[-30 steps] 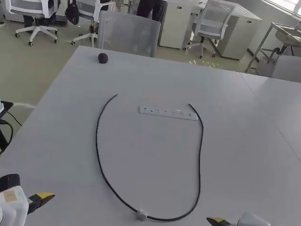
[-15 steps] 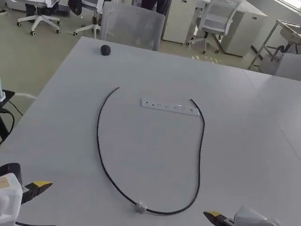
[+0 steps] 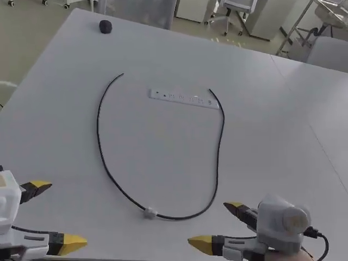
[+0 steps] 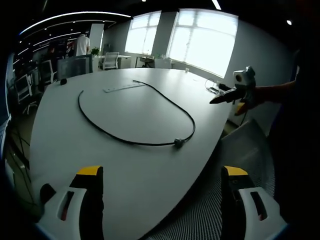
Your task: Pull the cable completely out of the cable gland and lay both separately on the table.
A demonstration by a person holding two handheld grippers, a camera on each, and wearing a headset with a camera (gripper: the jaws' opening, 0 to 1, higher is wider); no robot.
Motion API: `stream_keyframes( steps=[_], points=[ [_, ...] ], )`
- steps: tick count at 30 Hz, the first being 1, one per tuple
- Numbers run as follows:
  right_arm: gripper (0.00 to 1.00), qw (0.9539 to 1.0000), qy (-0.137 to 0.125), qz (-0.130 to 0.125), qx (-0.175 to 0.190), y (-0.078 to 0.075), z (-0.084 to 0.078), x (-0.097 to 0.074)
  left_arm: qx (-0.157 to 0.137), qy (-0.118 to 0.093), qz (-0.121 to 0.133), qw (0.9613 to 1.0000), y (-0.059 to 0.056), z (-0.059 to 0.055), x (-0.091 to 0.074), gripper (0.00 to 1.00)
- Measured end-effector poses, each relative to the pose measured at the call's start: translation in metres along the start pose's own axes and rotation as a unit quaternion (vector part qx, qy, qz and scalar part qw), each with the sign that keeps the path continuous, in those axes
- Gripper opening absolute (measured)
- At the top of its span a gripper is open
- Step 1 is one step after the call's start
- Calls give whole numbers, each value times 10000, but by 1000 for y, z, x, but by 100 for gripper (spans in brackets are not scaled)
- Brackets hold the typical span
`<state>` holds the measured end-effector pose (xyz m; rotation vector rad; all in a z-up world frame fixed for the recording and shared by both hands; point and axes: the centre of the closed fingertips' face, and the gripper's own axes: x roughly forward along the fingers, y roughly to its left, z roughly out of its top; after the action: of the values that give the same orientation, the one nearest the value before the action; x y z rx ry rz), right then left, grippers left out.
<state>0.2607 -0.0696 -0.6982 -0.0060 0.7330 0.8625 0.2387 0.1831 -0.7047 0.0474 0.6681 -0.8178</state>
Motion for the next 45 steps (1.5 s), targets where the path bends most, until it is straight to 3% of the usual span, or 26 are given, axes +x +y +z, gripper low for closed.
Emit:
stream_keyframes(
  steps=[6,11,20,31,36,39,40,45],
  points=[
    [95,9999,-97,-7,-109,-9,20,6,26,-106,56,9999,0,14,5,98],
    [91,9996,-8,107,-251,-13,32,8,33,-146,42,9999,-5,23,12,98],
    [82,9953,575,369,-689,-14,33,28,-48,-119,-47,9999,-19,22,25,96],
    [71,9833,1178,683,-1211,-4,32,62,-58,-98,-79,9999,-18,19,28,95],
    [69,9762,1473,747,-1407,-2,23,80,-37,-20,-131,9999,-18,15,30,94],
    [67,9690,1693,794,-1613,-2,15,88,116,124,-163,9997,-20,9,32,94],
    [66,9685,1708,811,-1619,-1,14,91,169,155,-167,9996,-21,8,31,94],
    [61,9607,2001,939,-1680,2,5,99,127,150,-144,9997,-19,7,30,94]
  ],
)
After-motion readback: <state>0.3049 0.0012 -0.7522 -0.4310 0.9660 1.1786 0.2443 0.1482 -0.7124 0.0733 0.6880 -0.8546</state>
